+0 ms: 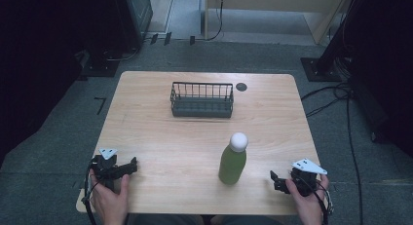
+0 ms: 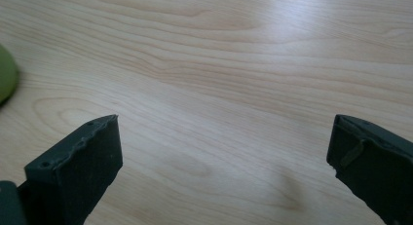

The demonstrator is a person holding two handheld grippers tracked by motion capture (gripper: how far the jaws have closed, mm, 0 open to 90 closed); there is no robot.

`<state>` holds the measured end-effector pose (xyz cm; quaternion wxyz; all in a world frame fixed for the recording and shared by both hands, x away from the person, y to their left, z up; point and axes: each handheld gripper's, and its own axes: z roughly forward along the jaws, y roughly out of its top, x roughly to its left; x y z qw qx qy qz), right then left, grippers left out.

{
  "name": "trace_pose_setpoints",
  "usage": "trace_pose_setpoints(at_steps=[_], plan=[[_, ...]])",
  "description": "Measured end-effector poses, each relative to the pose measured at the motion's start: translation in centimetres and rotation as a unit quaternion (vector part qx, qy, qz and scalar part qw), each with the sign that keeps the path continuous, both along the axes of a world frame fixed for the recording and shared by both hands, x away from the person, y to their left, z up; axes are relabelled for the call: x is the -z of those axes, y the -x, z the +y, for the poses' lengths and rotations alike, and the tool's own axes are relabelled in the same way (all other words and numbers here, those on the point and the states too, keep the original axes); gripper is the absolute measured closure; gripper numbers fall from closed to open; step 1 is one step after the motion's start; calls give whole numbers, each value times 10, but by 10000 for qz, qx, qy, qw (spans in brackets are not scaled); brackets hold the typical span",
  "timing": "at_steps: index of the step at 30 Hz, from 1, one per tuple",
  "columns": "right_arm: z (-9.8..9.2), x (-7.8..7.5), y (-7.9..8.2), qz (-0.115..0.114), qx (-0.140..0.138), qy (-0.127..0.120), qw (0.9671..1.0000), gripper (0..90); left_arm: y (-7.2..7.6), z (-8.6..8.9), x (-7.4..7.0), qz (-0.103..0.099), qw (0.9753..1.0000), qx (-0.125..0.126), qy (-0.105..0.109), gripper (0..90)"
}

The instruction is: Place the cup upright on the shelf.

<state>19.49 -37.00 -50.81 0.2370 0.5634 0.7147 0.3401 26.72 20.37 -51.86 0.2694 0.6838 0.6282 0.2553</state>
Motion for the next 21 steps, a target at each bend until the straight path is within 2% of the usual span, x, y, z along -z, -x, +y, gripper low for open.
trace_pose_setpoints(at_steps=[9, 21], plan=[[22, -6, 4, -49, -340, -43, 9994, 0, 0, 0, 0, 1, 10000, 1, 0, 1], [49, -14, 8, -126, -824, -271, 9961, 0, 0, 0, 0, 0, 10000, -1, 1, 1]])
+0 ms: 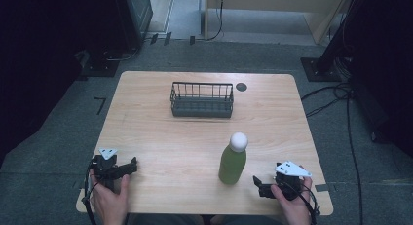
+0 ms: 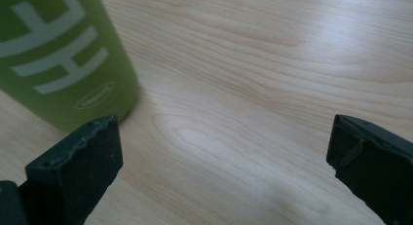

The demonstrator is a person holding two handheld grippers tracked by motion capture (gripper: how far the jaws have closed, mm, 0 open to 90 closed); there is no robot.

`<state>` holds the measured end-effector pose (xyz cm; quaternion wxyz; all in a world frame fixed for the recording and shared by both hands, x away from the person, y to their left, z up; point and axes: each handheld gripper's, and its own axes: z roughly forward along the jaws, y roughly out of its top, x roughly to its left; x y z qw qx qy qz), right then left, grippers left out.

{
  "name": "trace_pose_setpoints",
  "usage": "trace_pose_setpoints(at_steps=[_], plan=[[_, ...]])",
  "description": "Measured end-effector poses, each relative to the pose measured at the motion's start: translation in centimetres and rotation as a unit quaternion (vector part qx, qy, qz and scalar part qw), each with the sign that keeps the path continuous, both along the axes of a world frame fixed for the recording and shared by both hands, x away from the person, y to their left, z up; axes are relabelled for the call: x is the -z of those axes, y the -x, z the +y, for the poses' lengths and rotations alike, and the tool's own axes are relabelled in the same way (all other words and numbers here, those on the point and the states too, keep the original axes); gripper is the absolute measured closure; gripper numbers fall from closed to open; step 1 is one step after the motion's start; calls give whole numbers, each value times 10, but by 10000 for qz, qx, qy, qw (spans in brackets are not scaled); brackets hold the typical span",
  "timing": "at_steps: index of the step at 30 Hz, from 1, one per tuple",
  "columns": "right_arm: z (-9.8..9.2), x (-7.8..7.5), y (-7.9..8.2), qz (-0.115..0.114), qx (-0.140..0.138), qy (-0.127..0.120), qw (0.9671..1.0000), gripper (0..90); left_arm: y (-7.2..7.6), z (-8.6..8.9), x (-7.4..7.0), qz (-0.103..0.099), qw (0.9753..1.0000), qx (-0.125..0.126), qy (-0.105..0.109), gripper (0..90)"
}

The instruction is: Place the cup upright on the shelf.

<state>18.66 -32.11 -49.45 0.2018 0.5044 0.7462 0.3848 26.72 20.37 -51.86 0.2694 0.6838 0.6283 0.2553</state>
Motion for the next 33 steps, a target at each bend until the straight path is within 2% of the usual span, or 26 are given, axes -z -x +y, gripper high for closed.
trace_pose_setpoints(at_steps=[3, 11, 17, 27, 33], plan=[[9, -2, 2, -23, -203, -33, 9998, 0, 0, 0, 0, 0, 10000, 2, -1, 1], [25, -7, 6, -60, -531, -143, 9985, 4, 0, 0, 0, 0, 10000, 1, 0, 1], [33, -11, 6, -91, -638, -252, 9976, 37, 0, 0, 0, 0, 10000, 2, -1, 1], [47, -19, 1, -159, -800, -384, 9959, 44, 0, 0, 0, 1, 10000, 2, 0, 1], [55, -30, -4, -252, -921, -555, 9939, 38, 0, 0, 0, 1, 10000, 2, -1, 1]])
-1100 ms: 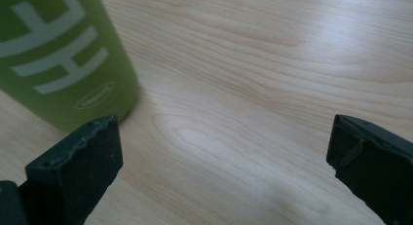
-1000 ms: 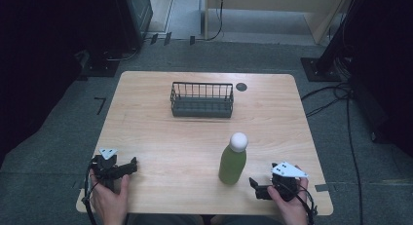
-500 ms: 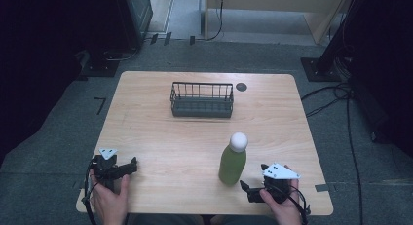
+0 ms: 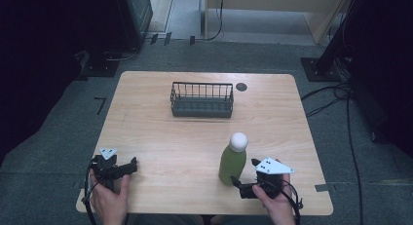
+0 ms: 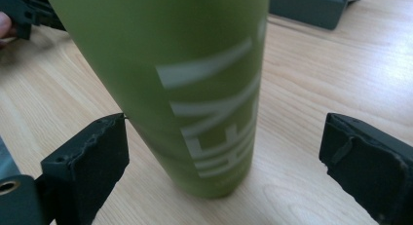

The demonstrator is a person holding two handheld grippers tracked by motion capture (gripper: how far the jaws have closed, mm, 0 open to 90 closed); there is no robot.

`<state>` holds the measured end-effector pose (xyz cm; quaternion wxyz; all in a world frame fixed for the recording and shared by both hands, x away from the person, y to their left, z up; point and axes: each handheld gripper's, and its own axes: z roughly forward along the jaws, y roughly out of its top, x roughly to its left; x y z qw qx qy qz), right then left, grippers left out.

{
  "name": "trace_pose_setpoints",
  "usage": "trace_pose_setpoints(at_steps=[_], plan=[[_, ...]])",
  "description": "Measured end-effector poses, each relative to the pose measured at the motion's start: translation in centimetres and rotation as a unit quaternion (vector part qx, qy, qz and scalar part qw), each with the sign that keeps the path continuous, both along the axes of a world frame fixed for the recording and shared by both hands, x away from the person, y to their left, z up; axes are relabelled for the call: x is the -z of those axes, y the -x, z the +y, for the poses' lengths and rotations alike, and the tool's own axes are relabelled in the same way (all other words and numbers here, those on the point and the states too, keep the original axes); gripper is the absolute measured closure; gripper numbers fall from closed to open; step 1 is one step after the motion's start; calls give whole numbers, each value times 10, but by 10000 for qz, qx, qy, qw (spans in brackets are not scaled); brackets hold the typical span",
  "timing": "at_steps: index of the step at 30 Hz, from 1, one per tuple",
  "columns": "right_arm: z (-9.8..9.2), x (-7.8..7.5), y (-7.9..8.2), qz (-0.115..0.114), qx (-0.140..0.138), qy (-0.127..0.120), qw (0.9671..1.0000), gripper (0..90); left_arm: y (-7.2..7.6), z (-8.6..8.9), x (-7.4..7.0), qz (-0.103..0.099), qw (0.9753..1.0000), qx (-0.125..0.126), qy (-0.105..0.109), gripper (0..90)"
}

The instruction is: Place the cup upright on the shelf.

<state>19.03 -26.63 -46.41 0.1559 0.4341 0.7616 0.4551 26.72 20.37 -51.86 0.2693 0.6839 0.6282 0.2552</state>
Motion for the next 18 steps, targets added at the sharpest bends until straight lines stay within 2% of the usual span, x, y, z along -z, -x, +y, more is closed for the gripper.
trace_pose_setpoints(at_steps=[9, 13, 18], plan=[[9, -12, -5, -135, -68, -191, 9997, 55, 0, 0, 0, -1, 10000, -1, 0, 1], [16, -16, -5, -305, -19, -184, 9994, 76, 0, 0, 0, -1, 10000, 0, 0, 1], [20, -18, -8, -391, 30, -191, 9990, 73, 0, 0, 0, -1, 10000, 0, 0, 1]])
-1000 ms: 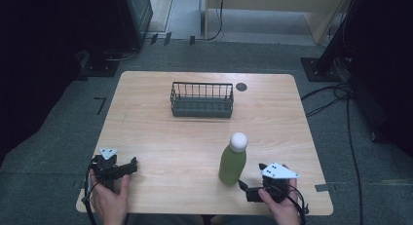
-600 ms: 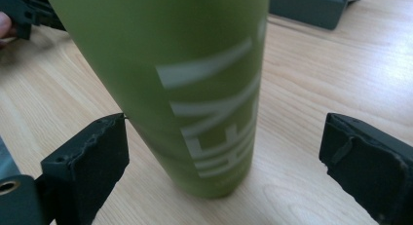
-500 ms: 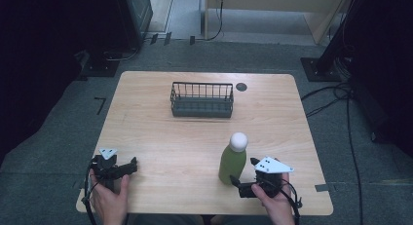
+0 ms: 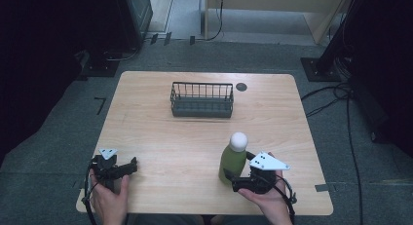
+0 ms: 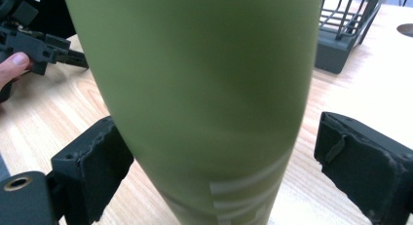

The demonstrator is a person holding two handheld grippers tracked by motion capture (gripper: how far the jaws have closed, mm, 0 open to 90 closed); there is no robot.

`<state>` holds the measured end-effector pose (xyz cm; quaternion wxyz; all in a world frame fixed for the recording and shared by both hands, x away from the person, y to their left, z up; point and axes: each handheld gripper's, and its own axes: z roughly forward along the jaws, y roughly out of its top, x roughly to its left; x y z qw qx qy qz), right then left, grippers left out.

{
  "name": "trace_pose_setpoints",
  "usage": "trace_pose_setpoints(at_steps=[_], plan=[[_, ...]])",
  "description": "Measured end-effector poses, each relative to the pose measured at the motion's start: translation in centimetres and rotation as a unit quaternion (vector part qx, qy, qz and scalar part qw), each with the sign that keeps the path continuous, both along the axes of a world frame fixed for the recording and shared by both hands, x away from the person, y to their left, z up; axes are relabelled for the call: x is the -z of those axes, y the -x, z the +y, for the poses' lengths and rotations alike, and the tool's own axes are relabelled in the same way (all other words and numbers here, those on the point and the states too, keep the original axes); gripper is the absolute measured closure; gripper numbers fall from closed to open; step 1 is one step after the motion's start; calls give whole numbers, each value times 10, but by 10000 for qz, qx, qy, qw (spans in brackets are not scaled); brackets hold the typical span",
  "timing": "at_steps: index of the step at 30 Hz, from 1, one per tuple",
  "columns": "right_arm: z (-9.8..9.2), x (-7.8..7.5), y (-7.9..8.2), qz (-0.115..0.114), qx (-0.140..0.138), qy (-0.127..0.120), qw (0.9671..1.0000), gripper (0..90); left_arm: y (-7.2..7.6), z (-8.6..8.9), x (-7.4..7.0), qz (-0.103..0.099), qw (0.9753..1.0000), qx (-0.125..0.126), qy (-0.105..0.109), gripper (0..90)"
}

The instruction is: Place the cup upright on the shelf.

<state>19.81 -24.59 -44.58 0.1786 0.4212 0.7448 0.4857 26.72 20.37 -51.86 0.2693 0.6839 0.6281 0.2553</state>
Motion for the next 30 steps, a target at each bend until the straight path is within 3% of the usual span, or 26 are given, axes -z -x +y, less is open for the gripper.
trace_pose_setpoints(at_steps=[8, 14, 24, 30], plan=[[7, -4, -2, -208, 0, 0, 9998, 131, 0, 0, 0, 1, 10000, 0, 1, 1], [10, -4, -4, -221, -106, -21, 9997, 183, 0, 0, 0, 0, 10000, 0, 0, 1], [12, -2, -11, -128, -200, -64, 9997, 170, 0, 0, 0, 0, 10000, 0, 0, 1], [14, 0, -12, -205, -216, -8, 9996, 183, 0, 0, 0, 1, 10000, 0, 1, 1]])
